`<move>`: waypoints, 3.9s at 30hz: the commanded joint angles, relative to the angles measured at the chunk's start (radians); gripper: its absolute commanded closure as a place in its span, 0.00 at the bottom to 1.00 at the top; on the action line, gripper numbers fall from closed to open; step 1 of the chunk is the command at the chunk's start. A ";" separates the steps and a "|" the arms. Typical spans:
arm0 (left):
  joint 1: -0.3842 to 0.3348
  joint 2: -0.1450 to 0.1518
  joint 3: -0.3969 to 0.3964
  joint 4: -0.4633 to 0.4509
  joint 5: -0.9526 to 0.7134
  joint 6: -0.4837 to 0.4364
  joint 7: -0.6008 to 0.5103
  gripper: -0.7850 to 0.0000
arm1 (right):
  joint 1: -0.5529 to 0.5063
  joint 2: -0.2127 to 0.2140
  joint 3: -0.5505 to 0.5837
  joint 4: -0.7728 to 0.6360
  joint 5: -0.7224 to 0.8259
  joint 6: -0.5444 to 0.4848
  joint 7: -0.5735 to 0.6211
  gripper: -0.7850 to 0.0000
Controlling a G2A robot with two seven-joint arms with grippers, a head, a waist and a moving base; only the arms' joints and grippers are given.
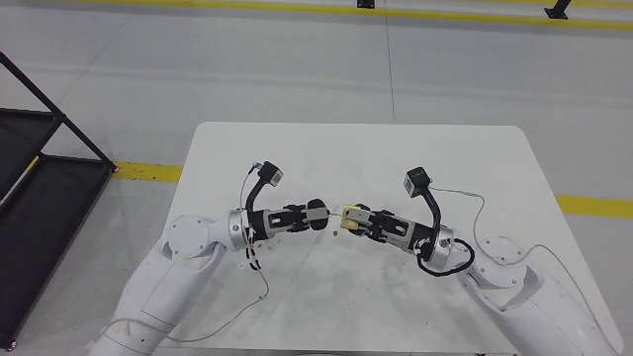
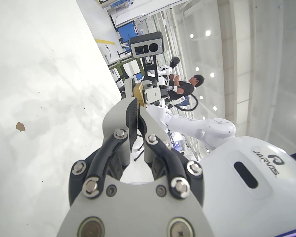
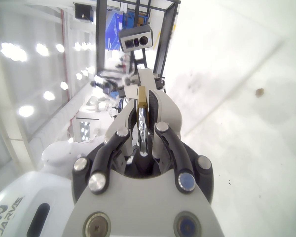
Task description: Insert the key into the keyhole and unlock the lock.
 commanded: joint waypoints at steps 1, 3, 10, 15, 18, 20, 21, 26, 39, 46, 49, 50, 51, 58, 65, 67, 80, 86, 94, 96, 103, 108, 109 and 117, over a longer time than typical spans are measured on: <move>-0.002 0.000 0.004 0.002 0.001 0.001 0.001 1.00 | 0.000 0.000 0.000 0.000 0.000 0.000 0.000 1.00; -0.006 -0.001 0.008 0.009 0.003 0.002 0.009 1.00 | 0.000 0.000 0.000 0.000 0.000 0.000 0.000 1.00; -0.017 -0.003 0.019 0.019 -0.004 -0.005 0.009 1.00 | 0.000 0.000 0.000 0.000 0.000 0.000 0.000 1.00; -0.017 -0.001 0.016 0.021 -0.008 -0.008 0.006 1.00 | 0.000 0.000 0.000 0.000 0.000 0.000 0.000 1.00; -0.014 0.000 0.012 0.017 -0.009 -0.007 0.002 1.00 | 0.000 0.000 0.000 0.000 0.000 0.000 0.000 1.00; -0.011 0.002 0.008 0.013 -0.007 -0.008 -0.003 1.00 | 0.000 0.000 0.000 0.000 0.000 0.000 0.000 1.00; -0.009 0.002 0.006 0.011 -0.007 -0.007 -0.005 1.00 | 0.000 0.000 0.000 0.000 0.000 0.000 0.000 1.00; -0.005 0.004 0.002 0.005 -0.012 -0.006 -0.013 1.00 | 0.000 0.000 0.000 0.000 0.000 0.000 0.000 1.00; -0.015 0.004 0.012 0.015 -0.019 -0.007 -0.014 1.00 | 0.000 0.000 0.000 0.000 0.000 0.000 0.000 1.00; -0.020 0.004 0.017 0.018 -0.022 -0.008 -0.015 1.00 | 0.000 0.000 0.000 0.000 0.000 0.000 0.000 1.00; -0.021 0.004 0.019 0.018 -0.022 -0.007 -0.014 1.00 | 0.000 0.000 0.000 0.000 0.000 0.000 0.000 1.00; -0.021 0.004 0.019 0.018 -0.024 -0.008 -0.012 1.00 | 0.000 0.000 0.000 0.000 0.000 0.000 0.000 1.00; -0.021 0.004 0.020 0.018 -0.025 -0.008 -0.012 1.00 | 0.000 0.000 0.000 0.000 0.000 0.000 0.000 1.00; -0.023 0.004 0.025 0.017 -0.020 -0.006 -0.008 1.00 | 0.000 0.000 0.000 0.000 0.000 0.000 0.000 1.00; -0.028 0.004 0.033 0.016 -0.018 -0.001 -0.008 1.00 | 0.000 0.000 0.000 0.000 0.000 0.000 0.000 1.00; -0.028 0.004 0.033 0.014 -0.016 -0.002 -0.007 1.00 | 0.000 0.000 0.000 0.000 0.000 0.000 0.000 1.00; 0.012 0.028 -0.073 -0.018 0.016 -0.011 -0.057 1.00 | 0.000 0.000 0.000 0.000 0.000 0.000 0.000 1.00; 0.010 0.030 -0.079 -0.022 0.029 -0.014 -0.076 1.00 | 0.000 0.000 0.000 0.000 0.000 0.000 0.000 1.00; 0.004 0.028 -0.115 -0.018 0.360 -0.287 0.151 1.00 | 0.000 0.000 0.000 0.000 0.000 0.000 0.000 1.00; -0.002 0.028 -0.126 -0.012 0.509 -0.367 0.214 1.00 | 0.000 0.000 0.000 0.000 0.000 0.000 0.000 1.00; -0.021 0.018 -0.153 -0.009 0.998 -0.613 0.491 1.00 | 0.000 0.000 0.000 0.000 0.000 0.000 0.000 1.00; -0.056 0.015 -0.148 -0.058 1.477 -0.668 0.790 1.00 | 0.000 0.000 0.000 0.000 0.000 0.000 0.000 1.00; -0.059 0.016 -0.138 -0.046 1.562 -0.668 0.881 1.00 | 0.000 0.000 0.000 0.000 0.000 0.000 0.000 1.00; -0.138 0.042 -0.045 0.110 2.163 -0.654 1.526 1.00 | 0.000 0.000 0.000 0.000 0.000 0.000 0.000 1.00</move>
